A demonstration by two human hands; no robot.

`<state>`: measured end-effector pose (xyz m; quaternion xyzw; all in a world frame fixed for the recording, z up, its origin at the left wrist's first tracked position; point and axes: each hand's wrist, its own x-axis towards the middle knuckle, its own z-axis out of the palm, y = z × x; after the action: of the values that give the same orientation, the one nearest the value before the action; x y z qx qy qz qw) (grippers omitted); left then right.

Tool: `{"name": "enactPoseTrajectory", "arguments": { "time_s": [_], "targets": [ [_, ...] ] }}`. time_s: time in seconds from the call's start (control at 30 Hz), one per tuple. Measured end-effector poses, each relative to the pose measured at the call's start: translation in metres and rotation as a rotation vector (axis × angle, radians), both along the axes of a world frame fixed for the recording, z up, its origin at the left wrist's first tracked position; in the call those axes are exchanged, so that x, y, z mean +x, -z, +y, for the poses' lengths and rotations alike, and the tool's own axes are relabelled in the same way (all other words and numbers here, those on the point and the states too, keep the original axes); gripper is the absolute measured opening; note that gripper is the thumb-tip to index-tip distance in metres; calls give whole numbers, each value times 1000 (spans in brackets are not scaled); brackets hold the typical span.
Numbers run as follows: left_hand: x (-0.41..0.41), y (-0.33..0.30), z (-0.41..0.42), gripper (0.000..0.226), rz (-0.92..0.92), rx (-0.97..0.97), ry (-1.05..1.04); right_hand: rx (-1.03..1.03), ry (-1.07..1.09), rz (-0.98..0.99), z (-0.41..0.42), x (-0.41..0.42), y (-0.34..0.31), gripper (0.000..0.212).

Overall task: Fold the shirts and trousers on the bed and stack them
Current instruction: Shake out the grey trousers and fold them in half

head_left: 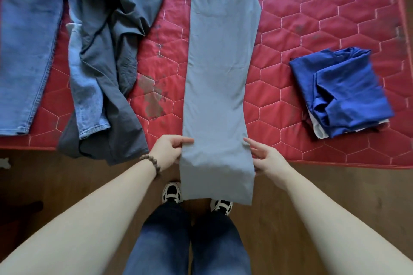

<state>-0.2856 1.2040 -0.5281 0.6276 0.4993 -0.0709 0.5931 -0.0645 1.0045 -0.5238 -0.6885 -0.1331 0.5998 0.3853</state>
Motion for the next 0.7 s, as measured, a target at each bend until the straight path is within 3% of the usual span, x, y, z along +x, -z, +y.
{"name": "enactPoseTrajectory", "arguments": {
  "time_s": [0.07, 0.2, 0.3, 0.37, 0.5, 0.57, 0.63, 0.7],
  "targets": [
    [10, -17, 4, 44, -26, 30, 44, 17, -54, -66, 7, 14, -13, 48],
    [32, -43, 20, 37, -22, 330, 206, 28, -242, -433, 24, 44, -29, 34],
    [50, -54, 43, 25, -38, 347, 254, 90, -241, -396, 46, 63, -46, 32],
    [65, -59, 61, 21, -114, 251, 163, 120, -198, -362, 67, 74, -54, 40],
    [105, -52, 111, 19, -230, 200, -67, 104, 41, -303, 125, 99, -47, 40],
    [130, -39, 143, 35, -230, 244, -110, 70, 266, -213, 164, 115, -35, 40],
    [157, -21, 174, 44, -198, 272, -169, -24, 466, -143, 205, 132, -19, 34],
    [179, 5, 196, 47, -82, 326, -213, -168, 489, -148, 235, 144, 1, 25]
  ]
}}
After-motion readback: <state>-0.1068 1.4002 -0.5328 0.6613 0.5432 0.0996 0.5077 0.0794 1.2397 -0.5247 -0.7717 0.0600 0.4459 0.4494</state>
